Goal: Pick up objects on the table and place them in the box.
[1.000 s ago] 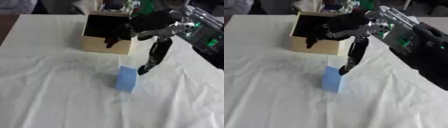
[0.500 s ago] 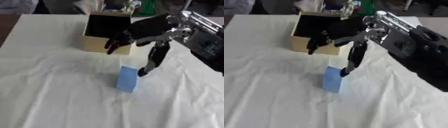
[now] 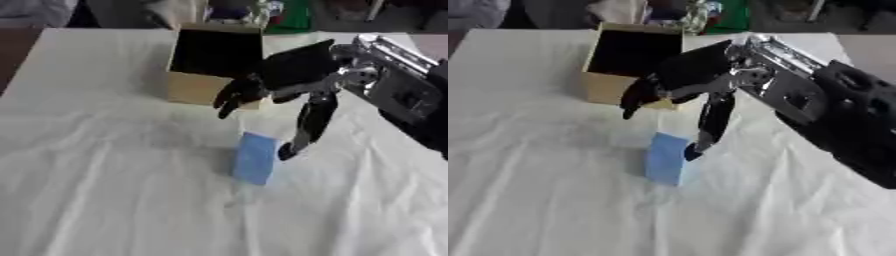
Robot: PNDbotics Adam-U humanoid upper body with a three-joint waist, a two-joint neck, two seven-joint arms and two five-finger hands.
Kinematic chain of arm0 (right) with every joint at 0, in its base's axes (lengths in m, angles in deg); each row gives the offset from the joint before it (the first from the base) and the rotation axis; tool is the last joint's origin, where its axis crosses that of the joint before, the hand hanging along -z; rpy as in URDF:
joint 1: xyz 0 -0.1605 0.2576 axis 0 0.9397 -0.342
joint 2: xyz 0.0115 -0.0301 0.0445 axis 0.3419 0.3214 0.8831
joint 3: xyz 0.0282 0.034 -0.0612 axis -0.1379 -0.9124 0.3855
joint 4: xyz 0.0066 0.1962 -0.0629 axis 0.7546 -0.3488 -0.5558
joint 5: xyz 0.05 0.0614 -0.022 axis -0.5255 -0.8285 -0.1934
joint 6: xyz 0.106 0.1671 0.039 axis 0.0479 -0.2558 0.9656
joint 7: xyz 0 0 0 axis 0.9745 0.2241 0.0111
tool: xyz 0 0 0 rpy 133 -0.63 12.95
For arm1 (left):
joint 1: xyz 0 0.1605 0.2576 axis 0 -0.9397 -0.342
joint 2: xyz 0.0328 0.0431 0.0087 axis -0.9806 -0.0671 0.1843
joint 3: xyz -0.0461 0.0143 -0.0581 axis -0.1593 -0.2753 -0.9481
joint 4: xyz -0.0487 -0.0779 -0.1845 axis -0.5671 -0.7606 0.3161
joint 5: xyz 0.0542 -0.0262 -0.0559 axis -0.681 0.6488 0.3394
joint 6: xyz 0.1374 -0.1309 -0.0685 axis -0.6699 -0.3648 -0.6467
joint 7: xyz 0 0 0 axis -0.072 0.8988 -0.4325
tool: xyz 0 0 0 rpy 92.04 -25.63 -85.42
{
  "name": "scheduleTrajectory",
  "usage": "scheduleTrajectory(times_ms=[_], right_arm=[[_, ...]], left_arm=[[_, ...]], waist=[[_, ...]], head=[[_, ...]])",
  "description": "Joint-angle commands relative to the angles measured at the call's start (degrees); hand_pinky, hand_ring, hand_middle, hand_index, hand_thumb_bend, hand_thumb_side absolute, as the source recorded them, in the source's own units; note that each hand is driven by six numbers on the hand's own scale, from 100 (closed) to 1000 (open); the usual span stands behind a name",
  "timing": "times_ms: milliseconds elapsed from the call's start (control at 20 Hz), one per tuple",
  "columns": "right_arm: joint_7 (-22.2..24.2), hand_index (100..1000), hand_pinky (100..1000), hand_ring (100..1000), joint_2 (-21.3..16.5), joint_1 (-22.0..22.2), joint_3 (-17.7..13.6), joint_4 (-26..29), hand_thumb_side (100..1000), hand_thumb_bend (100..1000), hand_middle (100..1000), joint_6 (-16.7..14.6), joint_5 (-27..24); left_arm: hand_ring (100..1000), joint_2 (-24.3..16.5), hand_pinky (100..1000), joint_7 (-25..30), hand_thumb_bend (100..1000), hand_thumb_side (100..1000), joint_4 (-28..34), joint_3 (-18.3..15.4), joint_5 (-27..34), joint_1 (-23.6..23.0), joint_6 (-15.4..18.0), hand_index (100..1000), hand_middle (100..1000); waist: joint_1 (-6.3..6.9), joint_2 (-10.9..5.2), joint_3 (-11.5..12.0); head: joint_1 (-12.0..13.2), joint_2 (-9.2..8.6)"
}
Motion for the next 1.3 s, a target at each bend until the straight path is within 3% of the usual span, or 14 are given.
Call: scheduleTrajectory(times_ms=[50, 500, 1300], right_arm=[[18.71, 925, 865, 900, -0.42, -0.80, 0.55, -0.16, 185, 610, 903, -18.92, 0.83], [18.71, 923, 862, 897, 0.81, 0.26, 2.40, -0.54, 184, 595, 900, -18.92, 2.74], [18.71, 919, 862, 901, 0.57, 0.82, 2.24, -2.92, 174, 575, 903, -18.92, 7.40]], left_arm=[[581, -1.79, 727, 0.10, 399, 168, 0.97, -0.13, 0.19, 0.66, 0.22, 818, 547], [581, -1.65, 726, 0.07, 394, 170, 0.97, -0.18, 0.47, 0.78, 0.32, 817, 547], [578, -1.51, 727, 0.02, 387, 174, 0.97, -0.50, 1.01, 0.48, 0.43, 816, 545]], waist=[[-0.61, -0.38, 0.14], [-0.87, -0.02, 0.82], [-1.27, 0.41, 1.21]], head=[[-0.06, -0.01], [-0.36, -0.21], [-0.72, -0.31]])
